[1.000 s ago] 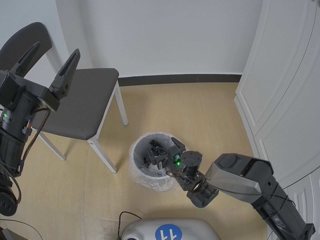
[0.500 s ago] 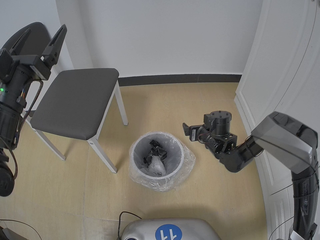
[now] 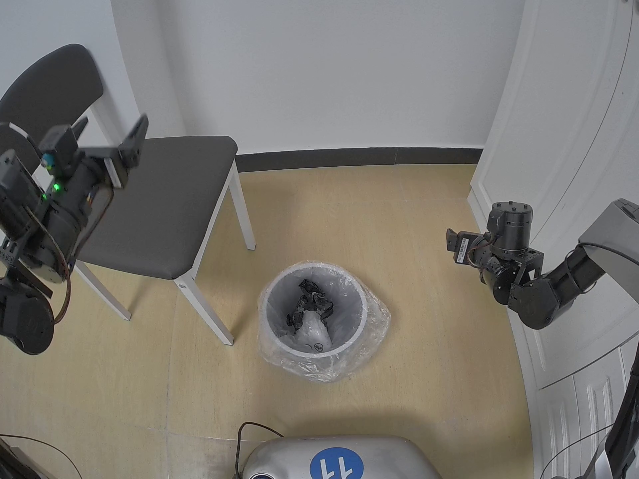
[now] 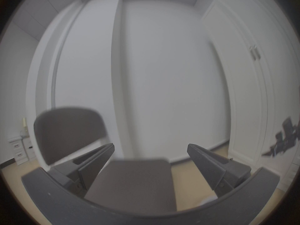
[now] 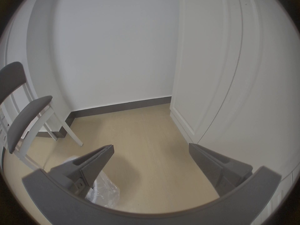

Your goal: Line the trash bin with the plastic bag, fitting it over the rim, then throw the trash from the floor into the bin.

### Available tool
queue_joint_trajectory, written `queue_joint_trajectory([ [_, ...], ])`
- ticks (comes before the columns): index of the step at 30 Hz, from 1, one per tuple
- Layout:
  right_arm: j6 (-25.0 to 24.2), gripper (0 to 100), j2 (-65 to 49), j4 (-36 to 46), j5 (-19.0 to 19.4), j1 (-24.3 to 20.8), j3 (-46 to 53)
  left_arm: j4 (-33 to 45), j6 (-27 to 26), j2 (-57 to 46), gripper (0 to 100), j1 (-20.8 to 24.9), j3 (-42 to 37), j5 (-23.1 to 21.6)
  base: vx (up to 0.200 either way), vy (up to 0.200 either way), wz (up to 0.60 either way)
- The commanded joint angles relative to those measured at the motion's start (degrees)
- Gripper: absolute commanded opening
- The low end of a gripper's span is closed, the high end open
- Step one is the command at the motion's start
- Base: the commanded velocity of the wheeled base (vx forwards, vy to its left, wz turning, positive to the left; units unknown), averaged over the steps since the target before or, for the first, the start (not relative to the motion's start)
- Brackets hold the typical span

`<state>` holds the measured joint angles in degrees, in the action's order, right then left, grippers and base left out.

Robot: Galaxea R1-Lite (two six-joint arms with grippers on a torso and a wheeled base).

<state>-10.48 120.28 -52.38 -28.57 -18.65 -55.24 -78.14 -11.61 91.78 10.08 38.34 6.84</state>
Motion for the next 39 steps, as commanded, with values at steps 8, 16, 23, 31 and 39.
queue_joint_trajectory([
  [8,-0.4,100,-7.6,-10.1,-4.9,-1.0,5.9,9.7,9.3,2.3,100,-10.3,-11.4,-0.2,0.000,0.000,0.00],
  [16,-0.2,100,-13.7,-16.6,-5.1,-1.1,11.9,9.2,9.3,-2.7,100,-9.7,-15.1,-0.2,0.000,0.000,0.00],
  [23,1.4,100,-24.5,-28.3,-4.8,4.1,22.3,9.2,9.5,-11.7,100,-8.8,-19.4,-0.3,0.000,0.000,0.00],
  [31,2.0,100,-38.5,-31.9,-3.9,14.9,30.2,9.2,13.5,-22.0,100,-5.6,-23.8,0.0,0.000,0.000,0.00],
  [39,3.2,100,-49.4,-31.8,-4.1,17.1,38.2,10.3,13.5,-34.5,100,-5.8,-32.0,0.4,0.000,0.000,0.00],
])
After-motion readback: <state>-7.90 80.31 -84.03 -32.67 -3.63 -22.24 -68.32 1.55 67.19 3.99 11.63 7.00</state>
